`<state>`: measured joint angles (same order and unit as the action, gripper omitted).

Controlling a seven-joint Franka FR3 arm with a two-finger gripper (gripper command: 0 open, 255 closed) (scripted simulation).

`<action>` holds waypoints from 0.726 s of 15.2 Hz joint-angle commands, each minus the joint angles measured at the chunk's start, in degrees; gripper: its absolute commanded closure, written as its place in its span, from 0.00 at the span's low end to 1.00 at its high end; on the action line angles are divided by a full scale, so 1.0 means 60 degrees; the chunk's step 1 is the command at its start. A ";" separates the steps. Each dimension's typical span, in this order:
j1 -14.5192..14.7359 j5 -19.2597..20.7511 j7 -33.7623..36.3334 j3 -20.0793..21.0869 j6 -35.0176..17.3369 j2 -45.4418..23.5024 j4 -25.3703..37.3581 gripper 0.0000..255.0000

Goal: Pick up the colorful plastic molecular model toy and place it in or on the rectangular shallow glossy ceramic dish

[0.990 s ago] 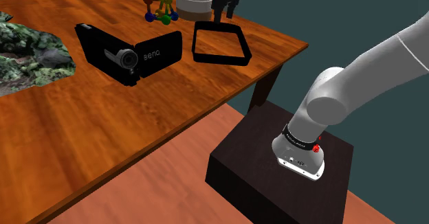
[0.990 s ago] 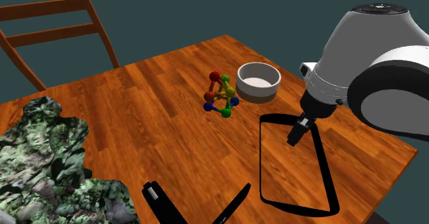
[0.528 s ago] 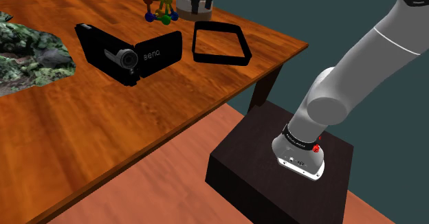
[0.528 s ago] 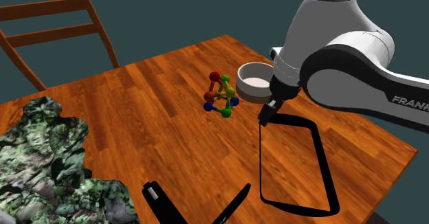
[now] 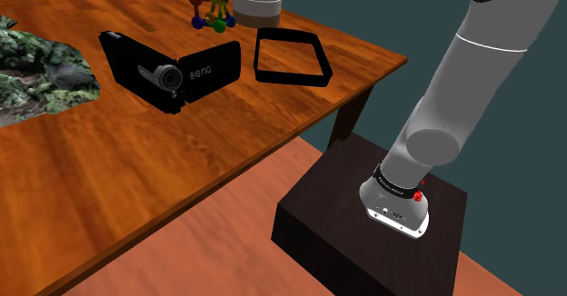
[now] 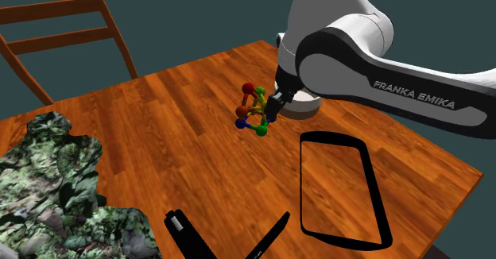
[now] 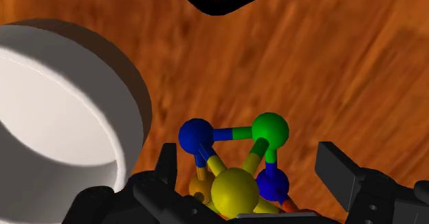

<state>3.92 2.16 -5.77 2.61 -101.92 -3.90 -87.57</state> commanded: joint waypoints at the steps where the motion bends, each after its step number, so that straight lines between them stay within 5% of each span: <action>1: 0.0054 0.0118 -0.0041 0.0041 0.0107 -0.0680 0.0973 0.00; 3: 0.0096 0.0189 -0.0062 0.0059 0.0214 -0.1115 0.1616 0.00; 11: 0.0070 0.0191 -0.0050 0.0042 -0.0742 -0.1147 0.0694 0.00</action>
<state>4.40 3.32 -6.00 2.90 -105.81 -10.65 -83.02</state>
